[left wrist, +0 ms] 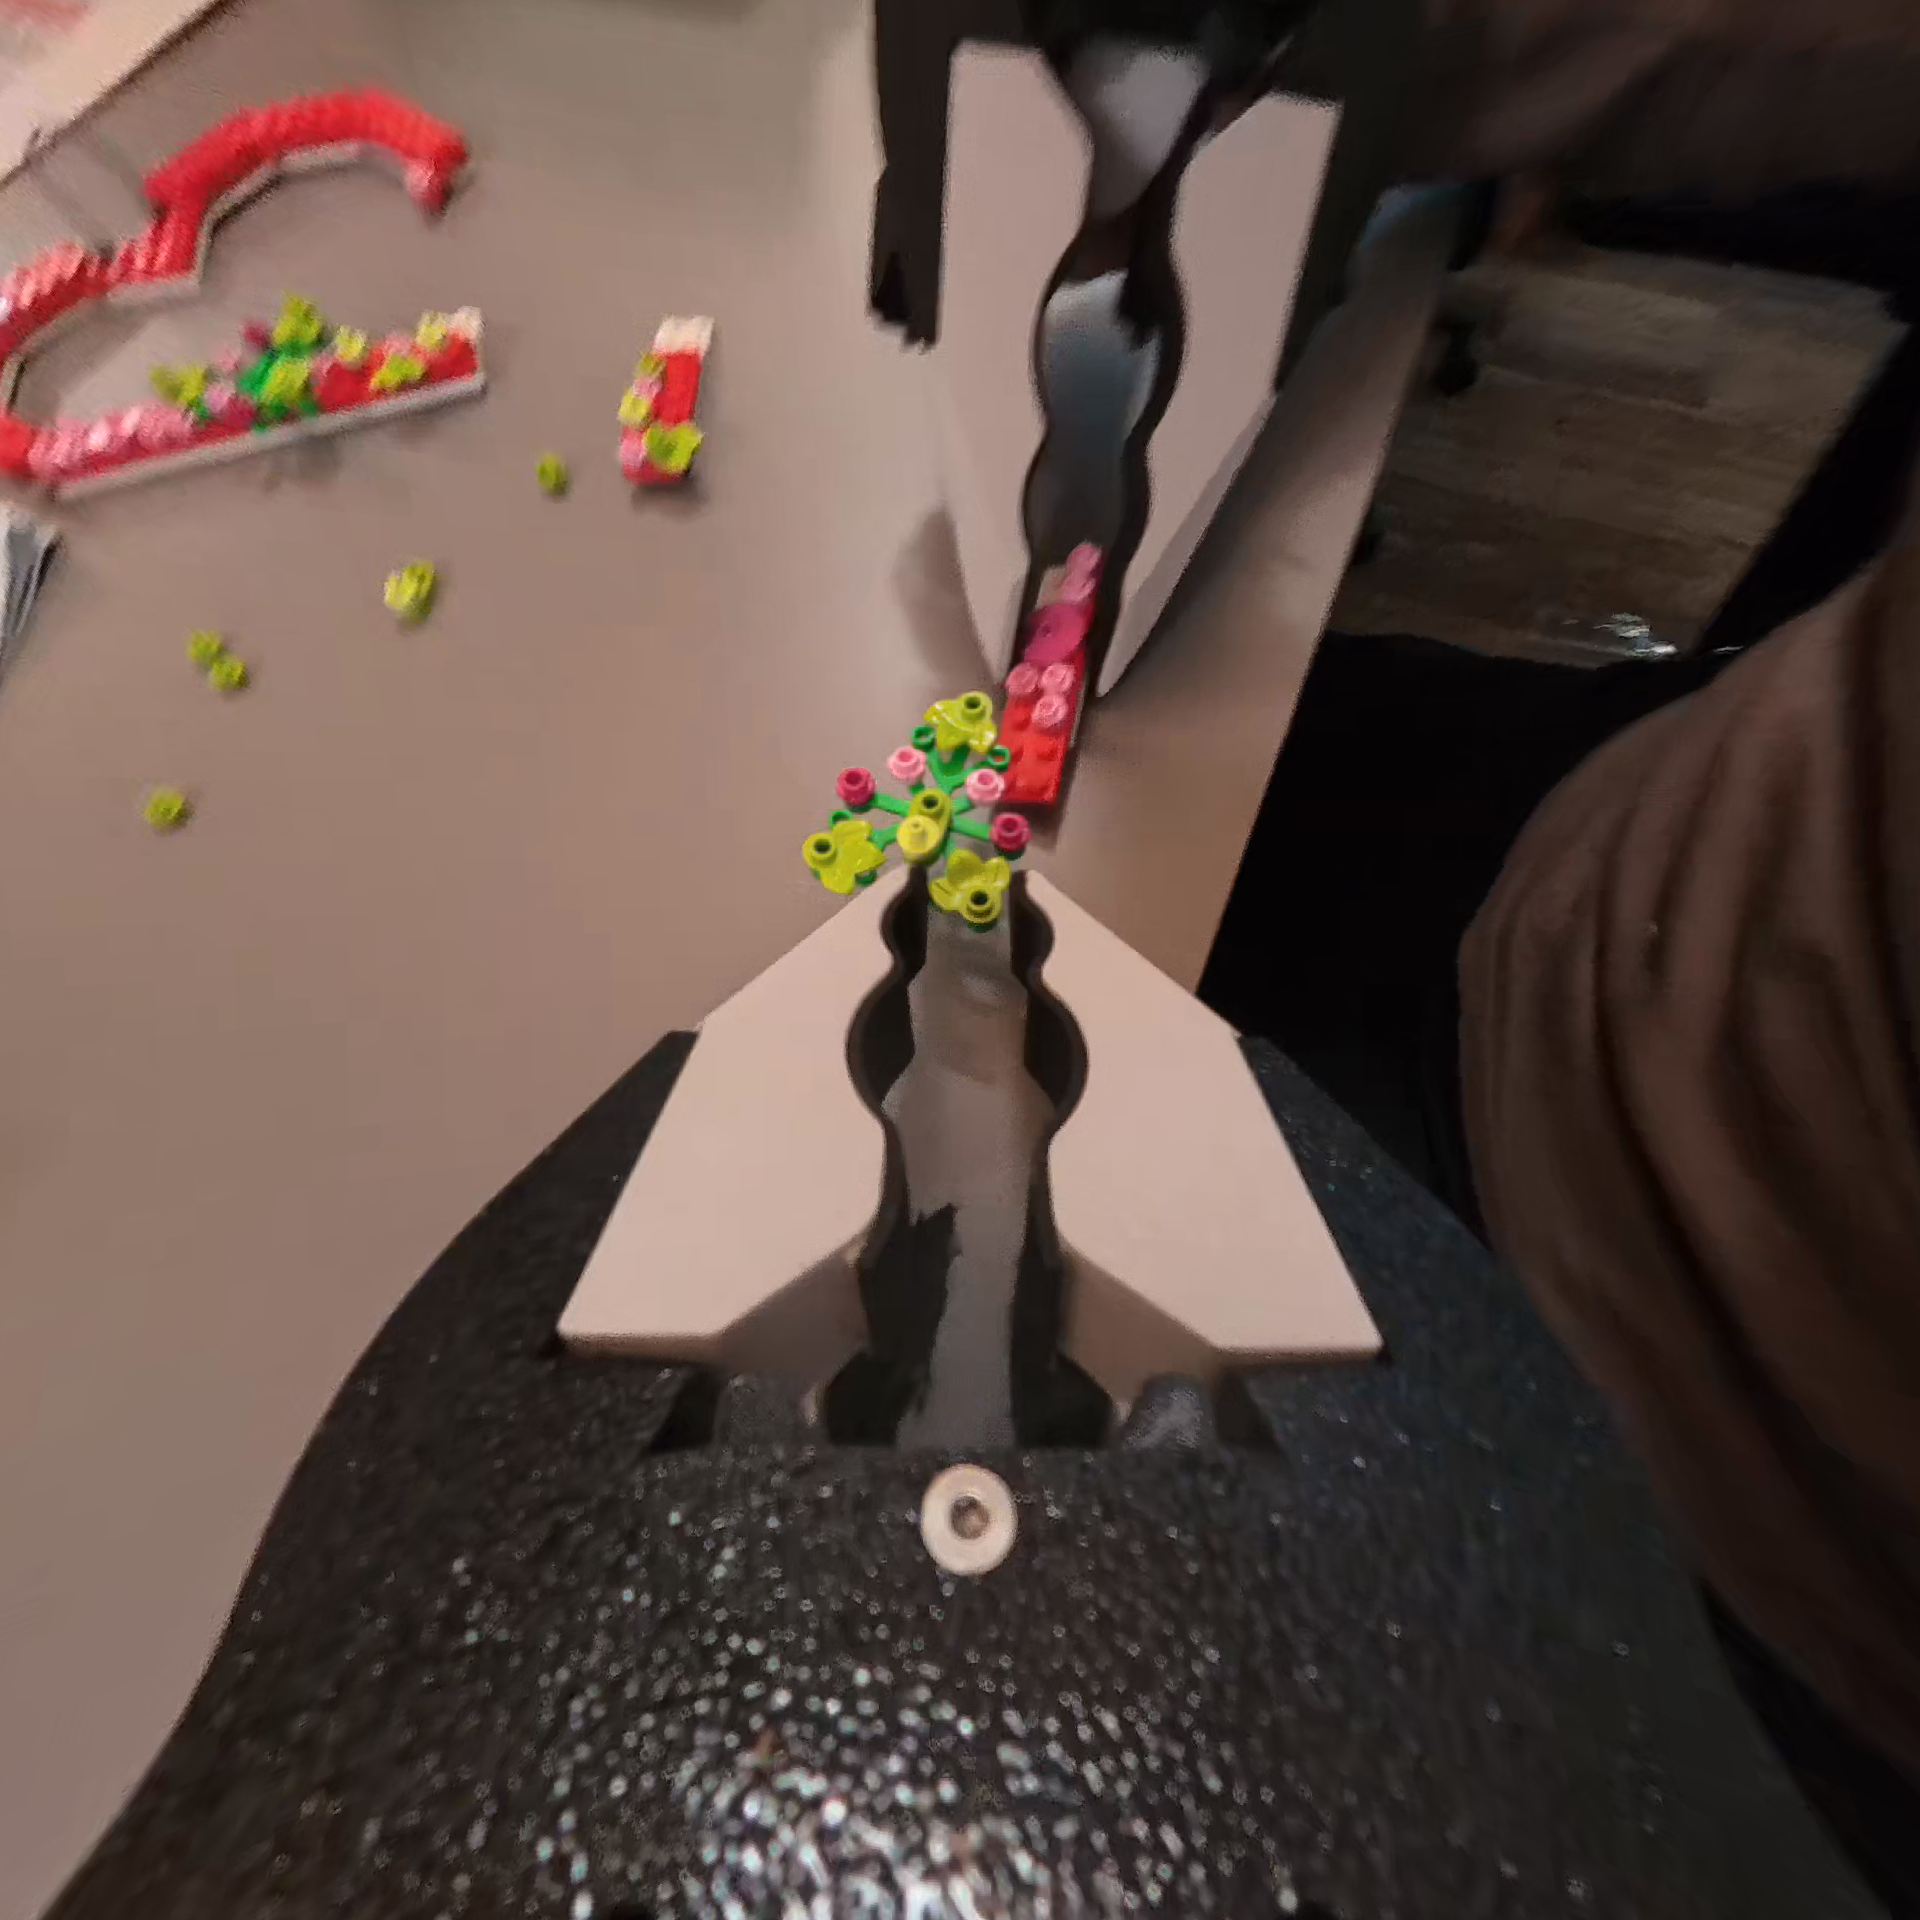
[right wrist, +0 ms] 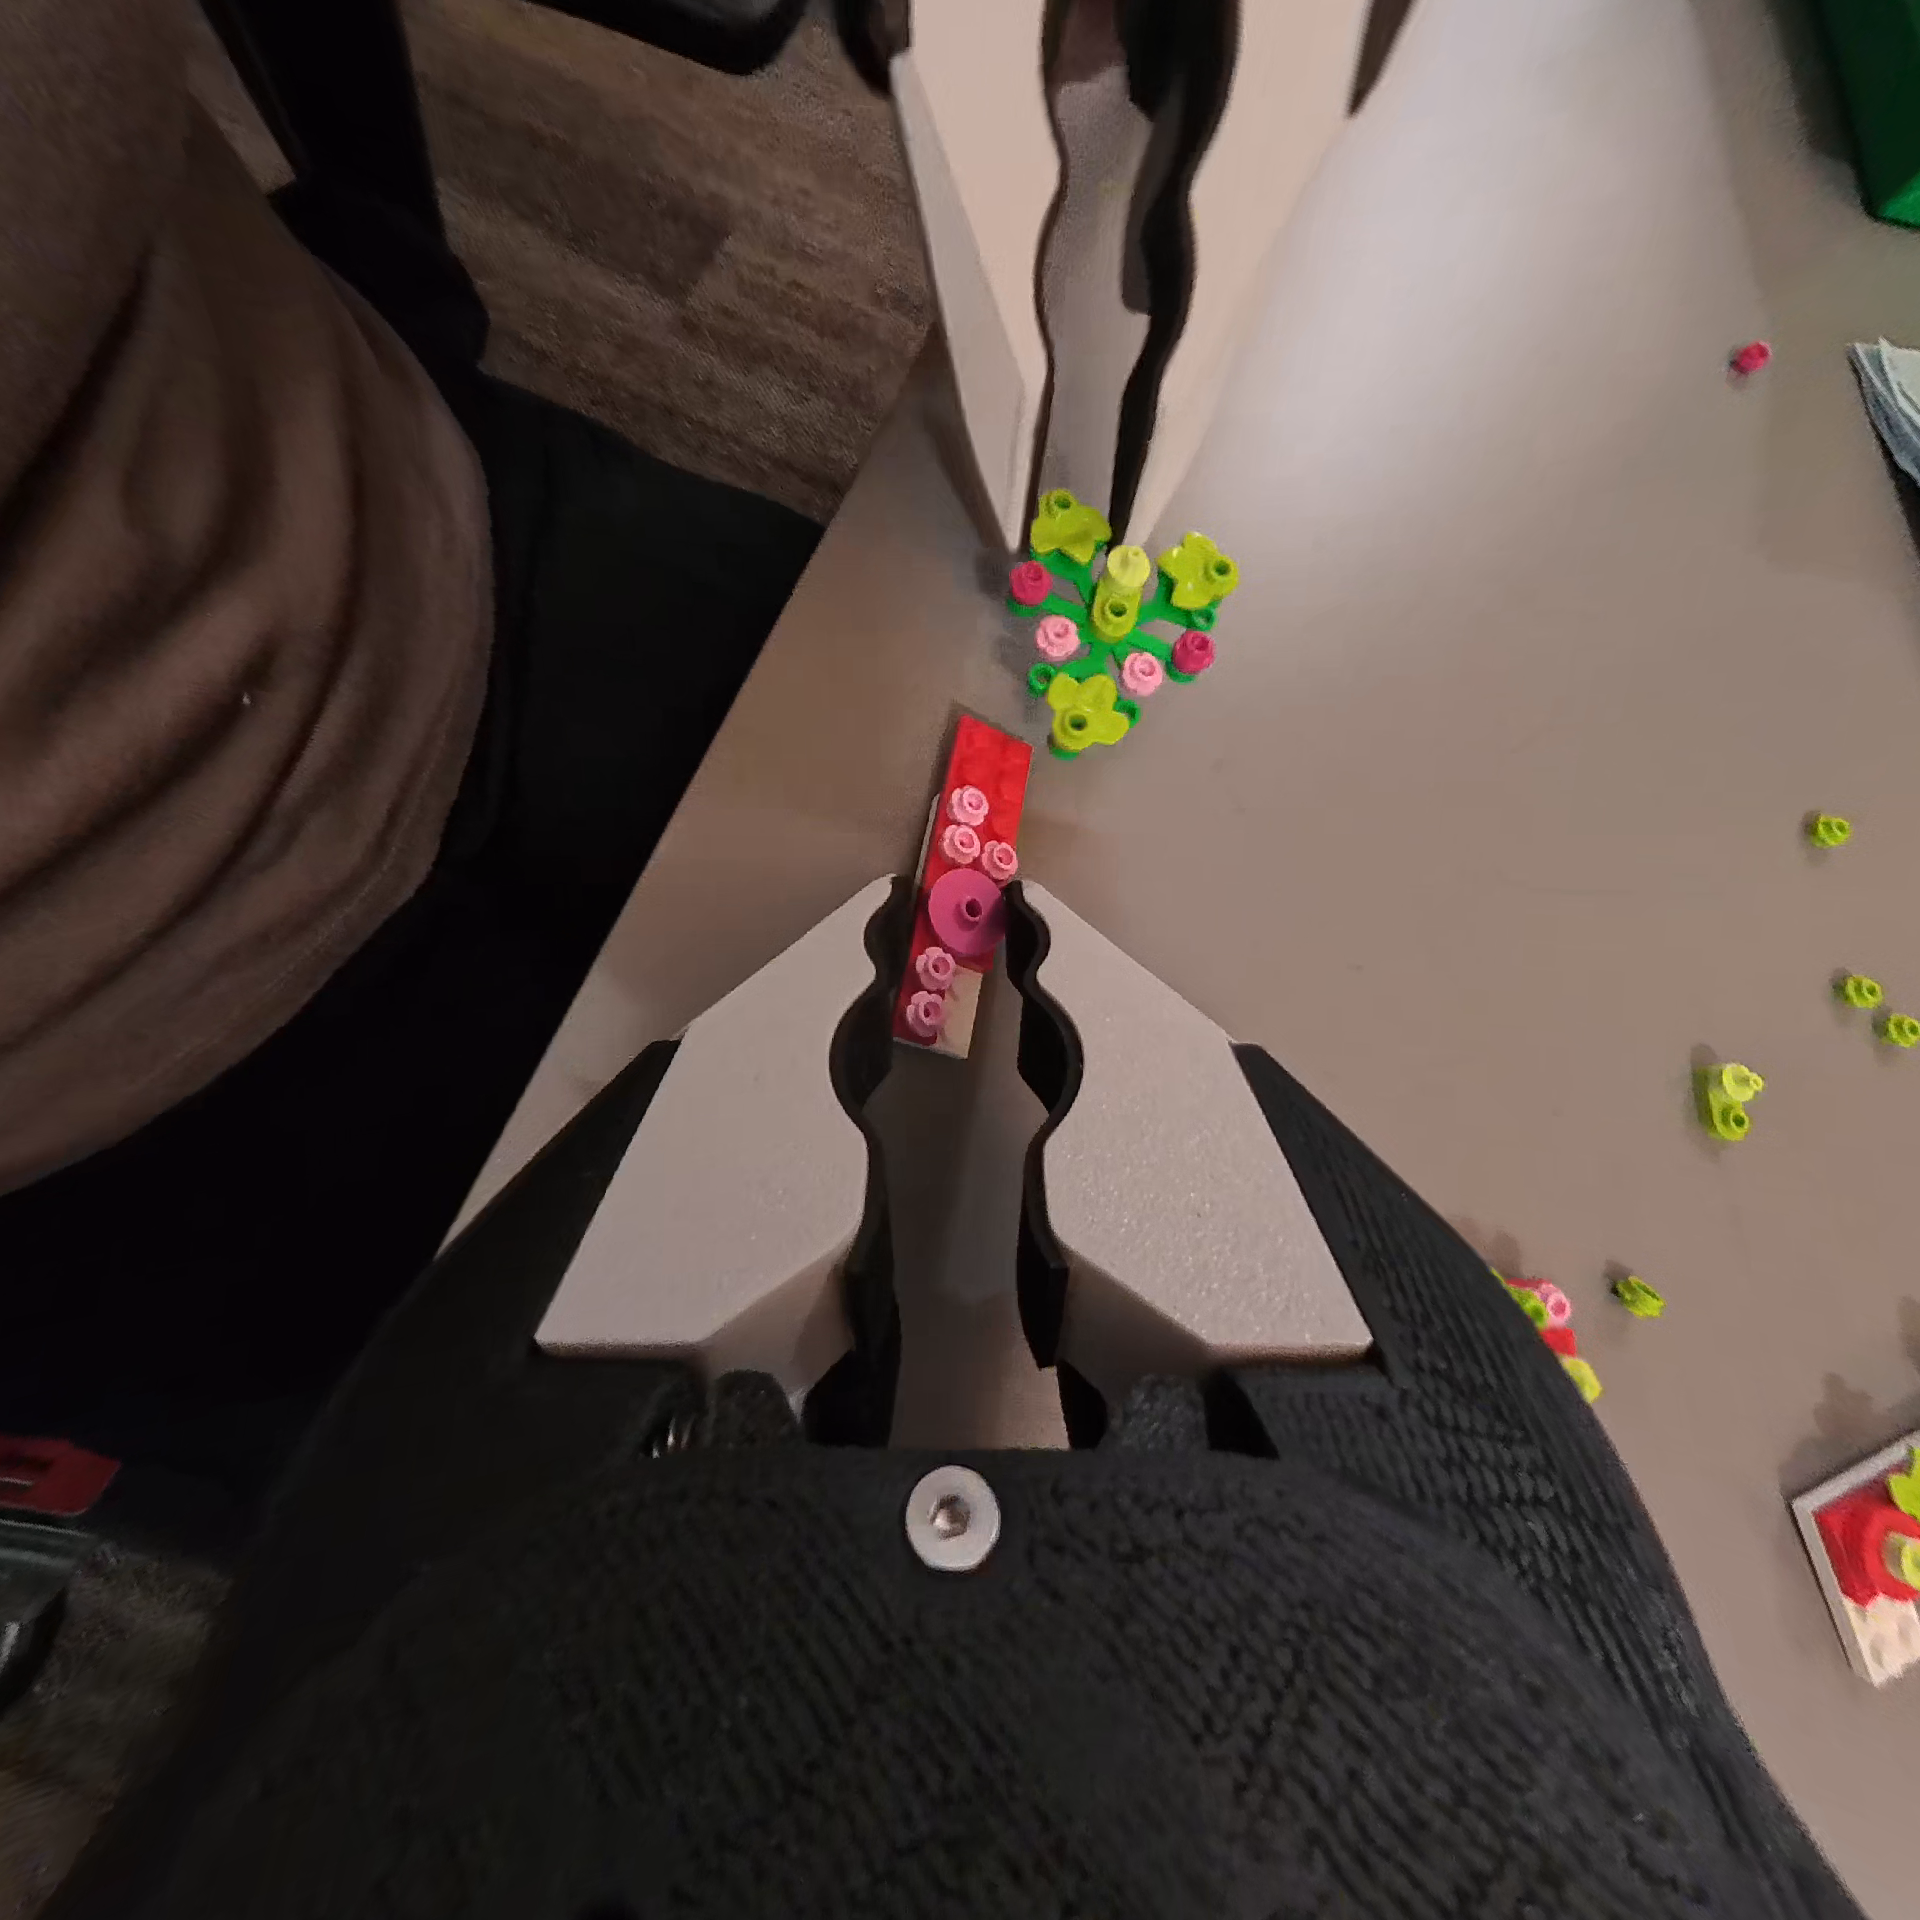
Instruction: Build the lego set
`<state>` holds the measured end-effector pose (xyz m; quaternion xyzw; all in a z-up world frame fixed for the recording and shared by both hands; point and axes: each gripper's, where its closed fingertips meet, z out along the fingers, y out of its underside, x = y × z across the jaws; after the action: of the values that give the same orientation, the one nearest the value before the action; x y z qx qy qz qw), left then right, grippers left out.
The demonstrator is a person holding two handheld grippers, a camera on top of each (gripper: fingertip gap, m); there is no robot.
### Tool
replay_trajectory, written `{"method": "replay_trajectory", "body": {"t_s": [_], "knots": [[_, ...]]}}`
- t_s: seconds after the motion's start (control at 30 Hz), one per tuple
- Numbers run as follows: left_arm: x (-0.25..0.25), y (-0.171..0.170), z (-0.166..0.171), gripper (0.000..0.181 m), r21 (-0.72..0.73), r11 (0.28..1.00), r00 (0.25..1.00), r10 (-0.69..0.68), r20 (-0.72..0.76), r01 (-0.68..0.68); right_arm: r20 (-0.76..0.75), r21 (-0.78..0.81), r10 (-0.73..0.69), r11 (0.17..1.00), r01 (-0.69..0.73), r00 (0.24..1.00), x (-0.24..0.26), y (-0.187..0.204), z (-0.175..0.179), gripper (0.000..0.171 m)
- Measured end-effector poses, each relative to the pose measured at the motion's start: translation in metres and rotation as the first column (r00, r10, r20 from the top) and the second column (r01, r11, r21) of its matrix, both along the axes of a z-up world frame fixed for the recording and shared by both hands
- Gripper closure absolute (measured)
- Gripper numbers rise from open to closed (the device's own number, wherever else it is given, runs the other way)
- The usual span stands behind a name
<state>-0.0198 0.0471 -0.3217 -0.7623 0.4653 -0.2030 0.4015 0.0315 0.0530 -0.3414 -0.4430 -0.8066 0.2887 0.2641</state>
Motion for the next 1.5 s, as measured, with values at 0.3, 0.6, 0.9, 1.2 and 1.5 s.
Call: {"method": "replay_trajectory", "body": {"t_s": [0.3,0.6,0.9,1.2,1.5], "knots": [[0.01,-0.003,0.003,0.167,-0.066,0.951,0.944,-0.289,0.159,0.302,-0.043,-0.034,0.176,0.984,-0.178,0.983,-0.004,-0.005,0.0,0.154],[0.006,-0.005,-0.016,0.167,-0.157,0.914,0.927,-0.361,0.1,0.373,-0.078,-0.053,0.21,0.975,-0.214,0.975,-0.005,-0.01,0.001,0.154],[0.006,-0.006,-0.019,0.167,-0.235,0.888,0.918,-0.386,0.089,0.396,-0.076,-0.052,0.207,0.976,-0.211,0.975,-0.005,-0.01,0.001,0.154],[0.007,-0.009,-0.02,0.157,-0.275,0.872,0.914,-0.398,0.079,0.404,-0.075,-0.047,0.207,0.976,-0.211,0.975,-0.005,-0.01,0.001,0.154],[0.0,-0.007,-0.009,0.146,-0.263,0.904,0.942,-0.322,0.097,0.336,-0.073,-0.046,0.197,0.979,-0.2,0.978,-0.005,-0.008,0.0,0.154]]}}
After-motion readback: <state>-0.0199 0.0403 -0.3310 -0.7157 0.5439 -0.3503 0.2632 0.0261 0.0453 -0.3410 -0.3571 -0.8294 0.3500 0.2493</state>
